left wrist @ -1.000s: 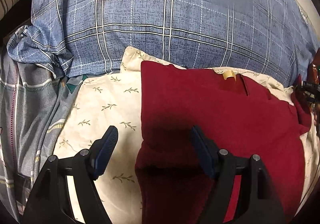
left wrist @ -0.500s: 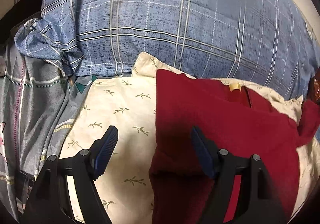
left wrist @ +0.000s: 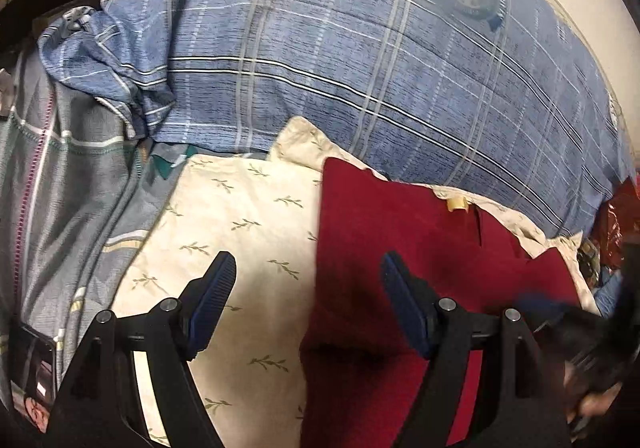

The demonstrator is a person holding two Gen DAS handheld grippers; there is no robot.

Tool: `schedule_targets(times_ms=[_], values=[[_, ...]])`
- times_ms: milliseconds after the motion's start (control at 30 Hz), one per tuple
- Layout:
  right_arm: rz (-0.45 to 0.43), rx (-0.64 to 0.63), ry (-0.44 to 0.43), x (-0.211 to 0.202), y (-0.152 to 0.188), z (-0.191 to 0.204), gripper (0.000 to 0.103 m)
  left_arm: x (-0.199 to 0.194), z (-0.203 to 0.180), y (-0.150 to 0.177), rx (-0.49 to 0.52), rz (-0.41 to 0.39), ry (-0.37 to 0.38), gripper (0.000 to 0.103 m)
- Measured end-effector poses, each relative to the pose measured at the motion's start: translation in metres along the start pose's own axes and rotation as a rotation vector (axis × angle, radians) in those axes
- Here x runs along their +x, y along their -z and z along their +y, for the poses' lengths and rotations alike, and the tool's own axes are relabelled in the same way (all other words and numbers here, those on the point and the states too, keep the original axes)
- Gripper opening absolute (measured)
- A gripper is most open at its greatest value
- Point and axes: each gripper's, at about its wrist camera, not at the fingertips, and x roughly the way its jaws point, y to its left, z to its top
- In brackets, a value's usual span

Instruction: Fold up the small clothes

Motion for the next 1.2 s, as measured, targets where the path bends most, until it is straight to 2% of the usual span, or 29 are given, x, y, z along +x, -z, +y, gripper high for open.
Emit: schedule_targets(times_ms=[33, 100, 167, 200, 233, 300, 367, 433, 500, 533, 567, 600, 633, 733, 833, 900, 1000, 1200], values=[[0.026, 0.018, -0.009, 0.004, 0.008, -0.001, 0.036, 0.0, -0.004, 0.0, 0.013, 0.002, 0.015, 0.075], [-0.008, 0.07, 0.001, -0.011, 0.016, -0.015, 0.037, -0.002, -0.01, 0.001, 0.035, -0.005, 0.037, 0.075], [-0.075, 0.134, 0.028, -0.039, 0.018, -0.033, 0.048, -0.001, -0.022, 0.003, 0.071, -0.01, 0.057, 0.075], [-0.126, 0.185, 0.052, -0.058, 0.02, -0.048, 0.061, 0.0, -0.028, 0.005, 0.092, -0.004, 0.067, 0.075], [-0.167, 0.226, 0.076, -0.072, 0.02, -0.059, 0.07, 0.003, -0.035, 0.007, 0.108, 0.009, 0.079, 0.075], [-0.259, 0.311, 0.104, -0.1, 0.023, -0.083, 0.071, 0.011, -0.045, 0.008, 0.126, 0.044, 0.108, 0.075], [-0.308, 0.388, 0.121, -0.114, 0.028, -0.111, 0.071, 0.016, -0.059, 0.012, 0.144, 0.067, 0.139, 0.075], [-0.306, 0.434, 0.136, -0.113, 0.031, -0.129, 0.071, 0.026, -0.08, 0.017, 0.204, 0.102, 0.145, 0.074], [-0.285, 0.487, 0.134, -0.107, 0.033, -0.145, 0.071, 0.041, -0.1, 0.021, 0.278, 0.14, 0.106, 0.072], [-0.275, 0.501, 0.127, -0.104, 0.033, -0.149, 0.071, 0.049, -0.109, 0.023, 0.302, 0.158, 0.082, 0.069], [-0.272, 0.501, 0.128, -0.101, 0.033, -0.149, 0.071, 0.056, -0.116, 0.024, 0.31, 0.176, 0.073, 0.046], [-0.279, 0.491, 0.144, -0.101, 0.032, -0.149, 0.071, 0.062, -0.121, 0.023, 0.308, 0.193, 0.076, 0.011], [-0.29, 0.475, 0.169, -0.103, 0.032, -0.149, 0.071, 0.062, -0.125, 0.021, 0.303, 0.186, 0.063, 0.006], [-0.313, 0.454, 0.209, -0.108, 0.03, -0.148, 0.071, 0.05, -0.122, 0.003, 0.25, 0.154, 0.121, 0.006], [-0.315, 0.477, 0.25, -0.11, 0.031, -0.155, 0.071, 0.026, -0.094, -0.021, 0.154, 0.107, 0.144, 0.006], [-0.305, 0.487, 0.265, -0.108, 0.032, -0.159, 0.071, 0.014, -0.072, -0.025, 0.103, 0.086, 0.116, 0.006], [-0.254, 0.491, 0.274, -0.097, 0.031, -0.163, 0.071, 0.012, -0.048, -0.011, 0.09, 0.093, 0.086, 0.006], [-0.139, 0.45, 0.294, -0.061, 0.032, -0.156, 0.071, 0.039, -0.037, 0.01, 0.094, 0.128, 0.074, 0.006]])
